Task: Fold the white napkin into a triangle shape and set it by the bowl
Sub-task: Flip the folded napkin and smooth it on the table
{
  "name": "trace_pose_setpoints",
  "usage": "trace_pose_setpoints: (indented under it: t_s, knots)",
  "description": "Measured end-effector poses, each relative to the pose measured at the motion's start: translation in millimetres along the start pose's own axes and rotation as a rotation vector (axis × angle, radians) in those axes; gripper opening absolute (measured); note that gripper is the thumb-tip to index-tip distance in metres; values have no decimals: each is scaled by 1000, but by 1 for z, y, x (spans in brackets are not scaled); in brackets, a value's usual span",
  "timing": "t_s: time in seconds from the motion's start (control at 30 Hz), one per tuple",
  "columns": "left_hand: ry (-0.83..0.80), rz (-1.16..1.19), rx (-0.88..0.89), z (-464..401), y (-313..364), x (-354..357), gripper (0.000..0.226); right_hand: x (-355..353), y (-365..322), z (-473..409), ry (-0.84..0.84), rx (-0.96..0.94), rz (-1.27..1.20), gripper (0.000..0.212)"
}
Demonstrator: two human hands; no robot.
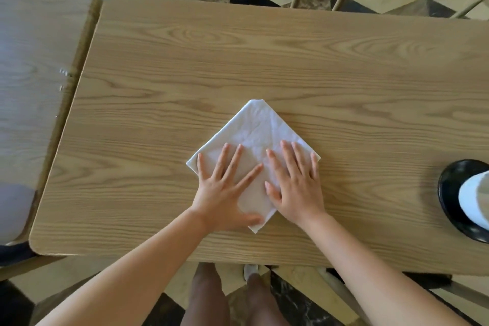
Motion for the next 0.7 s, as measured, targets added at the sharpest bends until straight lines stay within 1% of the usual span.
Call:
trace_pose_setpoints:
  t_s: [0.1,0.17,0.27,0.33,0.37,0.47,0.53,0.6,0.7]
  knots:
    - [-1,7,-9,0,0,-2,102,-4,-3,-1,-24,-17,-20,65]
    - [24,27,12,3,2,-9,98,-9,-5,3,-13,-83,-71,64]
    - [119,77,111,20,3,-15,94,-16,-11,26,21,-316,-157,61]
    - [181,64,200,34,4,-16,88,-19,-15,45,72,-473,-132,56]
    - [216,46,240,39,6,-18,83,-19,-15,50,97,-520,-108,53]
    - [316,46,303,38,12,-29,64,-24,-20,50,156,-577,-75,46]
    - [346,52,332,32,18,-37,53,-30,-26,46,196,-610,-64,43]
    - [342,30,365,27,23,-40,47,-34,-31,42,215,-651,-49,41]
    - [317,-20,420,26,25,-43,45,-38,-38,41,224,-713,-23,37]
Point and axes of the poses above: each hand's wrist, its own z-axis away from the middle knuckle, its own x-axis out of the palm, y = z × x, the point moved 10 cm from there along -z, towards the middle knuckle, and after that the axes turned 3 degrees about x, right-handed, at the moved point
